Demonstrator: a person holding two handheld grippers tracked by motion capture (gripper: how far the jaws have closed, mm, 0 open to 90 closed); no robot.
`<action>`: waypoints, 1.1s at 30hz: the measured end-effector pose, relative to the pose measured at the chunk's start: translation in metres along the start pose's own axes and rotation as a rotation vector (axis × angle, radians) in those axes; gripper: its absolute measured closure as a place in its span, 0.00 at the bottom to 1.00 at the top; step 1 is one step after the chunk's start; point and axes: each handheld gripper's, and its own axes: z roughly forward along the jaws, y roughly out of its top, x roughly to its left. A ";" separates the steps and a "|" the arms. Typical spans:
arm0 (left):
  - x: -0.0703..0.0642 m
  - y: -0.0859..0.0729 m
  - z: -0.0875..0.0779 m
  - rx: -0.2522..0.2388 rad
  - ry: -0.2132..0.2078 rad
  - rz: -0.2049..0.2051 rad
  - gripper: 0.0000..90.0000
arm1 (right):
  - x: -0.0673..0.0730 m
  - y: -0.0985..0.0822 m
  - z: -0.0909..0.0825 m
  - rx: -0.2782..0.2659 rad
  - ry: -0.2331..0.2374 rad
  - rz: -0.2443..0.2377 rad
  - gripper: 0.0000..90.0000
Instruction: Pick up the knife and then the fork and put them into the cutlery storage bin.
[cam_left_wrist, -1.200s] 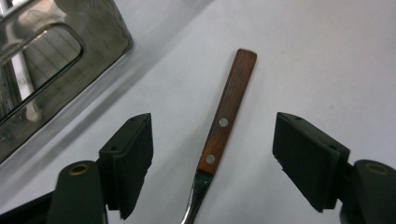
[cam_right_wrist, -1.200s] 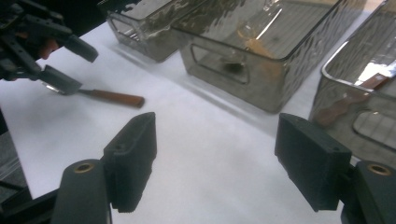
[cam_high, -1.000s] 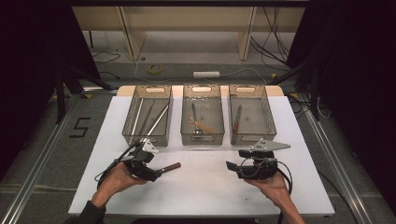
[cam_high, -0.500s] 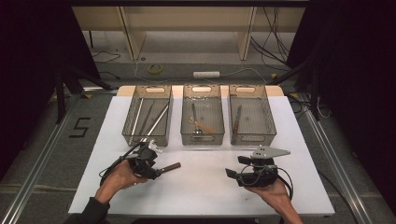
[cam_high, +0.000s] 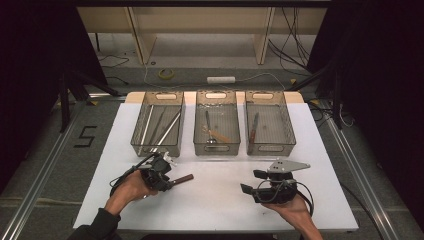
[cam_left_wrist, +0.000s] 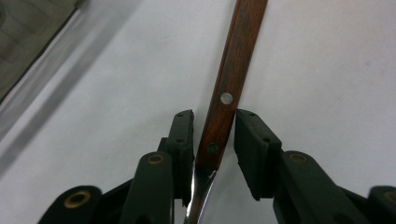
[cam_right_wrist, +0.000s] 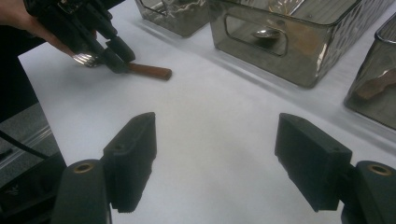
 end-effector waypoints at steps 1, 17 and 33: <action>0.000 0.000 0.000 0.006 -0.001 0.008 0.75 | 0.000 0.000 0.000 0.000 0.000 -0.001 0.34; -0.001 0.005 0.003 0.053 -0.008 0.042 0.78 | 0.000 0.001 0.000 0.000 0.005 -0.004 0.35; -0.001 0.004 0.002 0.042 -0.010 0.076 0.85 | 0.002 0.002 0.001 -0.005 0.010 -0.015 0.36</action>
